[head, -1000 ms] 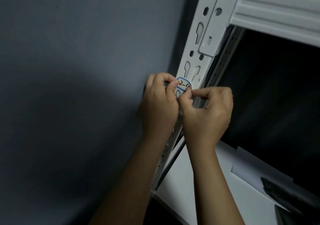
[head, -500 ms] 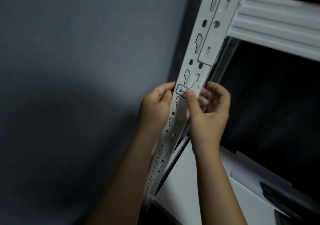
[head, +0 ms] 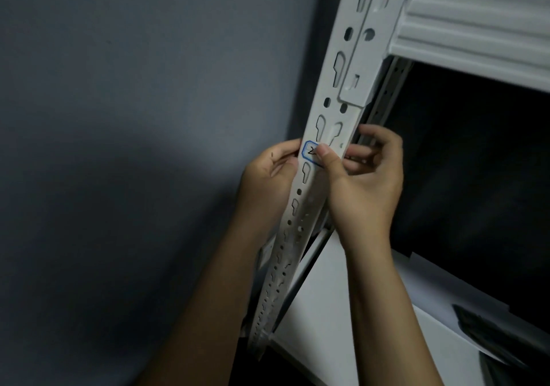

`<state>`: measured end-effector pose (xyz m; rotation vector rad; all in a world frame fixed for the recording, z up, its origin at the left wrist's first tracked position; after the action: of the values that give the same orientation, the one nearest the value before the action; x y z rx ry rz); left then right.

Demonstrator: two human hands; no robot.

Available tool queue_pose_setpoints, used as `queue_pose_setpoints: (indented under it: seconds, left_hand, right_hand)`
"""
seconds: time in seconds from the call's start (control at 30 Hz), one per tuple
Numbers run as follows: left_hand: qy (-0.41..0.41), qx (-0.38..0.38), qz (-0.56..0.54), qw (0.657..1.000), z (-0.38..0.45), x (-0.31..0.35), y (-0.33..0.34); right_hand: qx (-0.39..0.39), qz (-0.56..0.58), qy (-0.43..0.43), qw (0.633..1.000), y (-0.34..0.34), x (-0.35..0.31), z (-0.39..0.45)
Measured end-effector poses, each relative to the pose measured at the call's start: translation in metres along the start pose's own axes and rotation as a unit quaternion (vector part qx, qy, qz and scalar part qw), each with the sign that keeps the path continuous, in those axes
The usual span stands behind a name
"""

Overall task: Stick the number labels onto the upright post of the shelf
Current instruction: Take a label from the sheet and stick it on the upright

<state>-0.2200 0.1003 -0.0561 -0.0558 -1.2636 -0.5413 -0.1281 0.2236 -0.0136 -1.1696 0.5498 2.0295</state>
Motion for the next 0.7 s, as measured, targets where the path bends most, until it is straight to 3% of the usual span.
queue_pose_setpoints:
  seconds: [0.13, 0.3, 0.53, 0.7]
  left_hand:
    - [-0.002, 0.001, -0.011, 1.000, -0.001, 0.000, 0.003]
    - [-0.006, -0.018, -0.015, 1.000, -0.002, 0.001, 0.004]
    - [-0.017, -0.052, -0.026, 0.998, -0.006, 0.002, 0.007]
    - [-0.020, -0.056, -0.021, 0.998, -0.005, 0.000, 0.006]
  right_hand:
    - [-0.050, 0.036, -0.018, 0.998, -0.003, -0.003, 0.003]
    - [-0.059, 0.077, -0.031, 0.995, 0.001, 0.001, -0.005]
    - [-0.035, -0.007, -0.060, 0.998, 0.021, -0.002, -0.009]
    - [-0.038, 0.002, -0.055, 0.998, 0.023, -0.004, -0.005]
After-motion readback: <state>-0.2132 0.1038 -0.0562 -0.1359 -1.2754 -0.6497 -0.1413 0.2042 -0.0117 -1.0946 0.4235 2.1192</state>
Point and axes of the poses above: each hand's wrist, its own z-axis towards the middle knuckle, its own y-axis out of the palm, x = y × z, the point moved 10 cm from there along z, towards the middle knuckle, and after that the axes turned 3 degrees about -x, right-handed, at the moved point
